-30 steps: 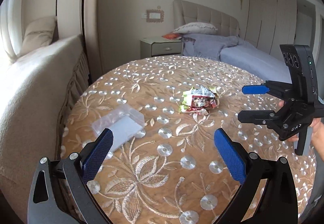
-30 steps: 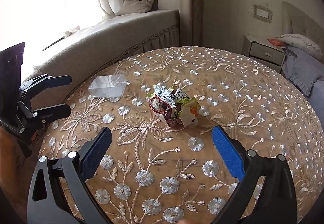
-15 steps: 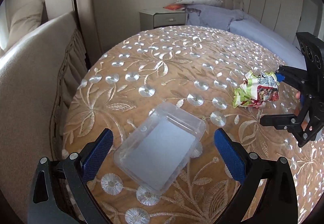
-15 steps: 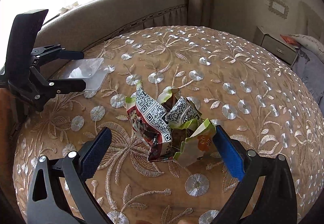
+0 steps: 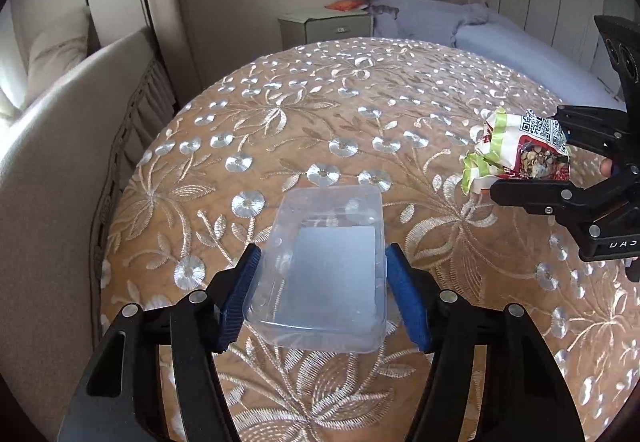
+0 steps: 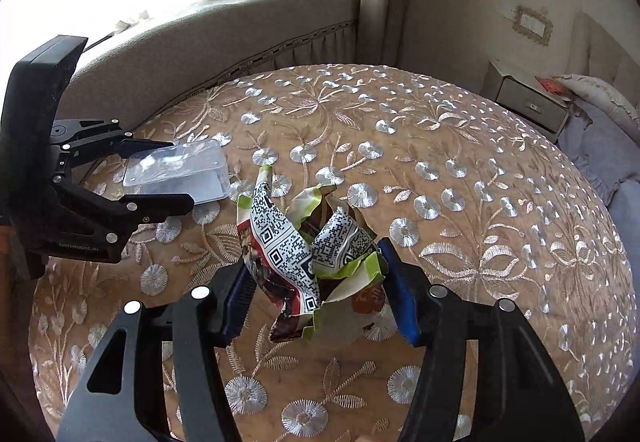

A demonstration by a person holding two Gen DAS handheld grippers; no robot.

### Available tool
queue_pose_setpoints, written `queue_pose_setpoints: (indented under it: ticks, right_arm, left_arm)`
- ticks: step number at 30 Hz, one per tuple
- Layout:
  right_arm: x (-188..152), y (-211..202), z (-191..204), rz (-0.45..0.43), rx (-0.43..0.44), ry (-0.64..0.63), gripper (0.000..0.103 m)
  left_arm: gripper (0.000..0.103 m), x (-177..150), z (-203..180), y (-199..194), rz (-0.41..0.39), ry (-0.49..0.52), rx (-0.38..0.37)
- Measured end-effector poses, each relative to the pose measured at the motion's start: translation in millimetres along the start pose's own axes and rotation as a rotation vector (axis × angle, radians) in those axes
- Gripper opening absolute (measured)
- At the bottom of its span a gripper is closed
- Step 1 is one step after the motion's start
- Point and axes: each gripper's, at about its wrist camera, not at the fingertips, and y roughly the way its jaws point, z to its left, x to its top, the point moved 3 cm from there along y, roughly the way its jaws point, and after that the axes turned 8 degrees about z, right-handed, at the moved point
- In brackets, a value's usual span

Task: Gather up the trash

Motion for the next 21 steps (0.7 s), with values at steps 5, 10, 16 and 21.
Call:
queue_pose_setpoints:
  ticks: [5, 10, 16, 21]
  right_arm:
    - [-34, -47, 6, -0.045, -0.017, 0.019, 0.060]
    - [-77, -96, 11, -0.095, -0.031, 0.061, 0.060]
    - [-141, -149, 12, -0.135, -0.062, 0.120, 0.060]
    - [-193, -184, 6, -0.147, -0.102, 0.170, 0.060]
  left_arm:
    - [0.061, -22, -46, -51, -0.128, -0.021, 0.008]
    - [0.034, -46, -109, -97, -0.214, 0.025, 0.015]
    - [0.014, -69, -181, -124, -0.254, 0.108, -0.068]
    - [0.007, -83, -218, -129, -0.259, 0.145, -0.113]
